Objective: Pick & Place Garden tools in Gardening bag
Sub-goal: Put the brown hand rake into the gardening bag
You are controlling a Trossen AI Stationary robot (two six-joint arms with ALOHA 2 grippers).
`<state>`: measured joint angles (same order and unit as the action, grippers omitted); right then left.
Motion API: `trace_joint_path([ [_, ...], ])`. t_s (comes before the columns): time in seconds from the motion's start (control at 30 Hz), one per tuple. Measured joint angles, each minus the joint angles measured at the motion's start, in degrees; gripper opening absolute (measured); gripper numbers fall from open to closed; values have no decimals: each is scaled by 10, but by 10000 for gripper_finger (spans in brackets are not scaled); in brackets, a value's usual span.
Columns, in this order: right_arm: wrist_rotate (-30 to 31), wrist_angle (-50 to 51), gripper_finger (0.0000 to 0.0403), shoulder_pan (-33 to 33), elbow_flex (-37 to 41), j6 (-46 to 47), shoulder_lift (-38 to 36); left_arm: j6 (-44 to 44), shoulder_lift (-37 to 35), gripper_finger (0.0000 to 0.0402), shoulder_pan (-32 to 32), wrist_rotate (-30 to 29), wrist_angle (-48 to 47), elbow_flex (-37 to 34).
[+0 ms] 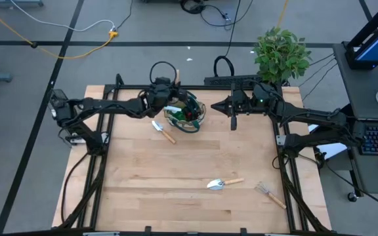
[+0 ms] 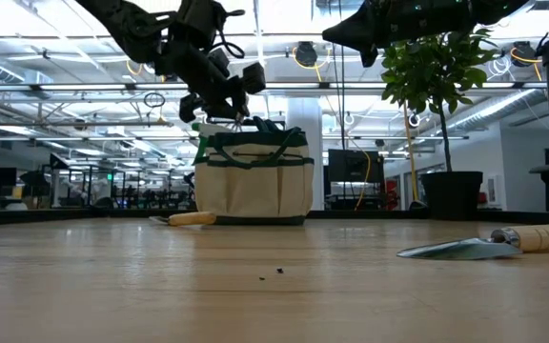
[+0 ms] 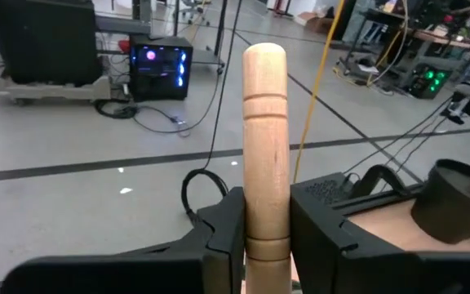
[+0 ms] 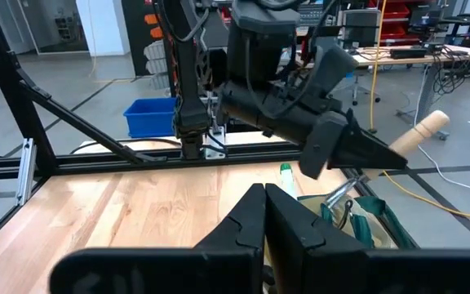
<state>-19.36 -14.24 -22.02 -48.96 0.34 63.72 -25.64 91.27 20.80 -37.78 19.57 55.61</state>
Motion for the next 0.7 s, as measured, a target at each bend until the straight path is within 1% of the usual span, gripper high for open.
trace_joint_path([
  [0.13,0,0,0,0,0,3,0,-2,13,76,3,21,34,0],
  [0.27,13,0,0,0,0,3,0,-3,15,76,-4,27,30,0],
  [0.6,16,0,0,0,0,3,0,15,15,76,-3,11,16,0],
  [0.7,17,0,0,0,0,3,0,20,28,76,-2,-3,29,0],
])
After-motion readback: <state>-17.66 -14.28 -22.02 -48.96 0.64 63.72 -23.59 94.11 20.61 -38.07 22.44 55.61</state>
